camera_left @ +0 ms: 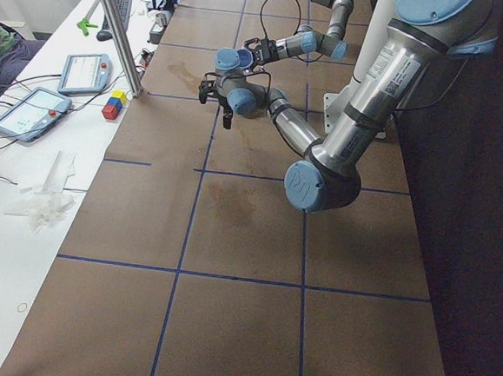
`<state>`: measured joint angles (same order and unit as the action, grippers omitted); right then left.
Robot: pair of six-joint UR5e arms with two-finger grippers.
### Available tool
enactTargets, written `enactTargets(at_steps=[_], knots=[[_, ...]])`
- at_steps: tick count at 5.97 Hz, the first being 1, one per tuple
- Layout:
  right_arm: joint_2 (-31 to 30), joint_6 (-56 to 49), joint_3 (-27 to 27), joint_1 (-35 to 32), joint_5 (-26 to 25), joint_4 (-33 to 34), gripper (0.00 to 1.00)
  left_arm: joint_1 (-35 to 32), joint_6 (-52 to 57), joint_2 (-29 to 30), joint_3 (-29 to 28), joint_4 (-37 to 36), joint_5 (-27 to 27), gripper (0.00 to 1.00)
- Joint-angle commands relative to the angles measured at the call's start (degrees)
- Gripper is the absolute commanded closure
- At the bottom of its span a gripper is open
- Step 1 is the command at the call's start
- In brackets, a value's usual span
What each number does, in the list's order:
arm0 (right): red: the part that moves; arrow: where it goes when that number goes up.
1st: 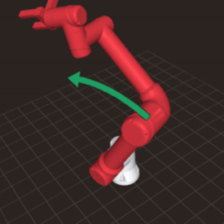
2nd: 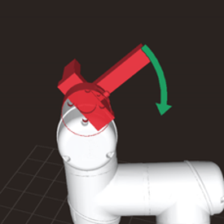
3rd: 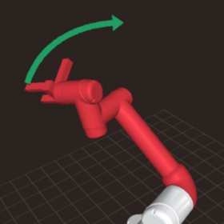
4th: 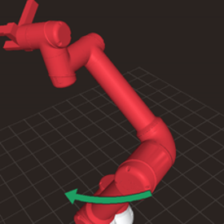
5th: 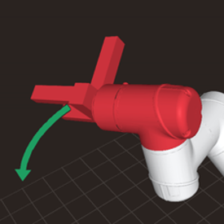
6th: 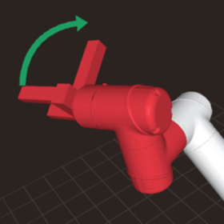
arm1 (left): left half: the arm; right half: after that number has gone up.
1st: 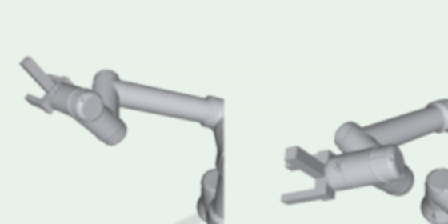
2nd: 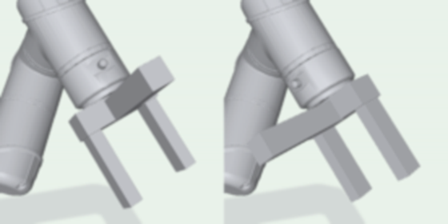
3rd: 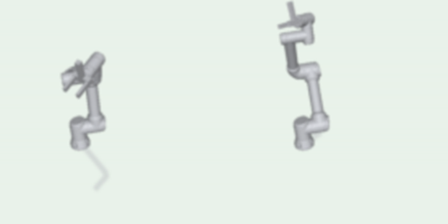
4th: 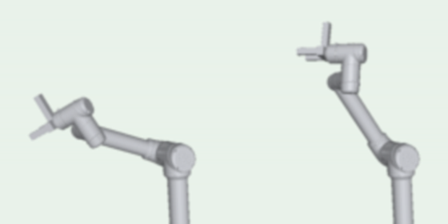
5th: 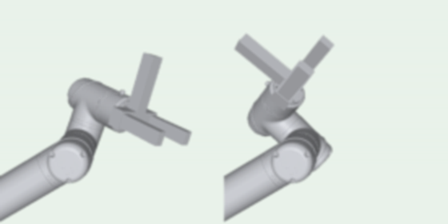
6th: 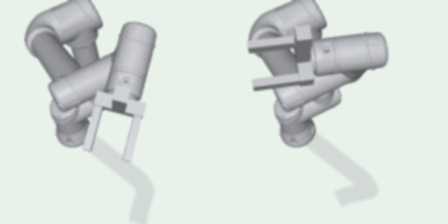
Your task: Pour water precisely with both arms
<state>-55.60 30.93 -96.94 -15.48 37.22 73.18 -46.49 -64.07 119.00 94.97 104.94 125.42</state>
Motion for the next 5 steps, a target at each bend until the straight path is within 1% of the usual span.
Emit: enactTargets(at_steps=[1,2,3,4,5], knots=[[-0.1,15.8,-1.3,-0.4,2.2,-0.3,1.00,0.0,0.0,0.0,0.0,0.0,0.0,0.00],[-0.2,23.6,-1.6,-0.4,2.4,-0.5,1.00,0.1,-0.1,0.0,-0.1,0.0,0.0,0.00],[-0.9,32.1,-3.2,-1.3,5.6,-2.7,1.00,0.1,-0.1,0.0,-0.1,0.0,0.0,0.00],[-5.4,34.8,-4.9,-2.9,8.4,-7.0,1.00,0.1,-0.1,0.1,-0.1,0.0,0.0,0.00],[-10.6,33.9,-7.4,-4.8,8.7,-9.8,1.00,0.1,-1.0,0.1,-0.1,0.1,-0.1,0.00]])
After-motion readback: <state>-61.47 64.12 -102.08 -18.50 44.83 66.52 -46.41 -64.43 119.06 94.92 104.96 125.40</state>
